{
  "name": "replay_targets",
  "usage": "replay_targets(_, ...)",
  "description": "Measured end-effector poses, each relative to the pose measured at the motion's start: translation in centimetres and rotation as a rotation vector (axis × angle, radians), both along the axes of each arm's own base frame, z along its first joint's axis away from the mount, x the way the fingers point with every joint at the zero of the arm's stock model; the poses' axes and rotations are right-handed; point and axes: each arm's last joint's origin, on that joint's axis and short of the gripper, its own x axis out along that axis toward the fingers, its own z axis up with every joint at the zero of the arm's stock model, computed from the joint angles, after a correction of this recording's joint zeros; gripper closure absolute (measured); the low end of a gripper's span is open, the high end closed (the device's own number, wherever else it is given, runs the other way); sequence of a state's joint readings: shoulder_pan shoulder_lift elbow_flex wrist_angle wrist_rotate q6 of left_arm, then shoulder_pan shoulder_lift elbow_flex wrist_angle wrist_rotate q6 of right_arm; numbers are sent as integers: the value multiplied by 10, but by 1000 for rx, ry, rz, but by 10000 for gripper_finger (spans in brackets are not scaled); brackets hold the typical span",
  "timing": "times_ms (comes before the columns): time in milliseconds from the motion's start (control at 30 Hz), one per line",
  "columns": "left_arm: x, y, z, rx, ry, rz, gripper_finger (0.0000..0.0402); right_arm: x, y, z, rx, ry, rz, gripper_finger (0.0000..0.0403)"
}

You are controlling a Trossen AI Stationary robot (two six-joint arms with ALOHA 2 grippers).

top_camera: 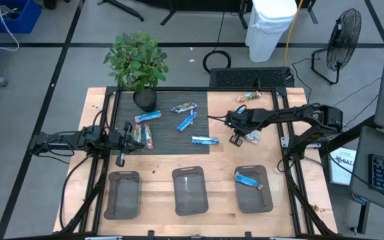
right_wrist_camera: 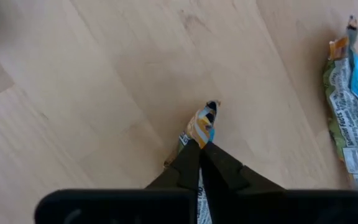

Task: Pick and place Granola Bars by type
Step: Put the yellow granola bar into the right black bin

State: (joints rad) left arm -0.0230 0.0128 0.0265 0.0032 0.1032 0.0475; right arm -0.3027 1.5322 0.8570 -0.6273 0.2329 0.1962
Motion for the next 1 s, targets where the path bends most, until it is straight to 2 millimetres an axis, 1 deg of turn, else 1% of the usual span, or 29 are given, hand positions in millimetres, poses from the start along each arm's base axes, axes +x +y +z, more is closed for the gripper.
replay_targets(100,0,0,0,0,0,0,376,2,4,0,-4,-6,27,401)
replay_targets(267,0,0,0,0,0,0,376,6,16,2,-8,-25,73,402)
replay_targets(433,0,0,0,0,0,0,376,7,32,16,-22,-92,126,402)
replay_targets(533,0,0,0,0,0,0,376,4,43,32,-55,-170,141,402)
replay_targets(700,0,0,0,0,0,0,376,-7,63,64,-68,-340,176,403)
replay_targets(867,0,0,0,0,0,0,376,-26,82,96,-89,-514,186,403)
replay_targets(1000,0,0,0,0,0,0,376,-42,96,116,-81,-645,216,403)
